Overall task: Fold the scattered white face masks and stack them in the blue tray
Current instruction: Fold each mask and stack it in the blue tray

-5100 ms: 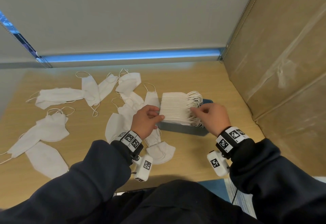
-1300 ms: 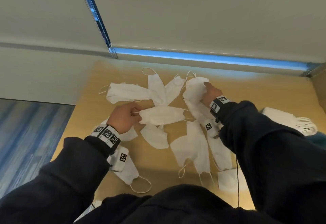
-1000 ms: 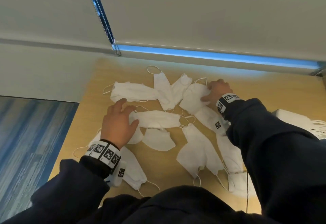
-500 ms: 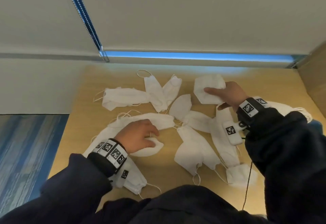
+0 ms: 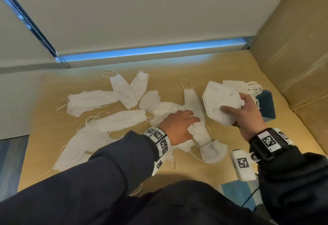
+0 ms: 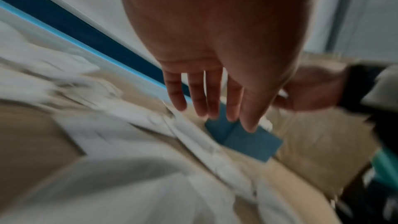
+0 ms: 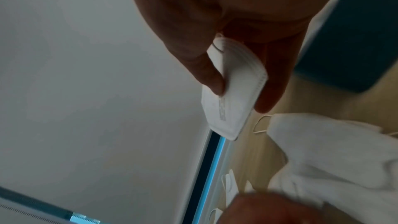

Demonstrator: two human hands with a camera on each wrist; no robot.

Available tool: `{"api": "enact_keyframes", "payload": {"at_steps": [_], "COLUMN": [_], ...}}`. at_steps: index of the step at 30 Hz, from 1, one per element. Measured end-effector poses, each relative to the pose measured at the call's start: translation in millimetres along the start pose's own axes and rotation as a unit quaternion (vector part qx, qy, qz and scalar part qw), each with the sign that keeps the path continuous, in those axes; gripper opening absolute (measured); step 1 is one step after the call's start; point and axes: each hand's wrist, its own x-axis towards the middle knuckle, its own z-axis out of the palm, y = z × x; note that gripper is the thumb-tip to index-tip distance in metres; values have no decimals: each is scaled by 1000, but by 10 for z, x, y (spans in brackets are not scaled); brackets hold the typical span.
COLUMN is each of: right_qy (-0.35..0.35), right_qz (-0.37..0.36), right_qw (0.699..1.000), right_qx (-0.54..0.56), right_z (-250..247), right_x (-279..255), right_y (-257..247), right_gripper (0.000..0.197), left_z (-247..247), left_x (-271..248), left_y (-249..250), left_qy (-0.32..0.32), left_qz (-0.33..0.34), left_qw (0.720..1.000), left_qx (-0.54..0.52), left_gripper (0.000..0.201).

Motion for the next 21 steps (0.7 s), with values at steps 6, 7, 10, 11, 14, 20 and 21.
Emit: {"api": "enact_keyframes", "payload": {"at_steps": [6, 7, 10, 11, 14, 20, 21], "right_qy": [11, 15, 15, 12, 5, -37, -50], "right_qz": [44, 53, 59, 58, 58, 46, 43], "right_qw": [997, 996, 995, 995, 996, 997, 997], "right_qx": [63, 76, 82, 74, 65, 52, 49], "right_z": [-293, -329, -448, -485, -565, -525, -510], "right_x": [-228, -248, -259, -249, -198, -88, -60], "right_y": [382, 420, 508, 536, 608, 574, 572], "right_gripper": [39, 33, 22, 17, 27, 56, 60], "left_z": [94, 45, -147, -244, -526, -663, -599], "left_x": [570, 609, 640, 614, 496, 294, 268], "left_y": [-151, -180, -301, -333, -418, -262, -205], "left_qy": [-20, -5, 106, 155, 251, 218, 183], "left_qz": [-99, -108, -154, -167, -179, -180, -180], "left_qw": [993, 994, 978, 962, 914, 931, 944], "left_qx": [56, 34, -88, -149, -265, -231, -208], "left_gripper": [54, 38, 8, 4, 6, 42, 52]}}
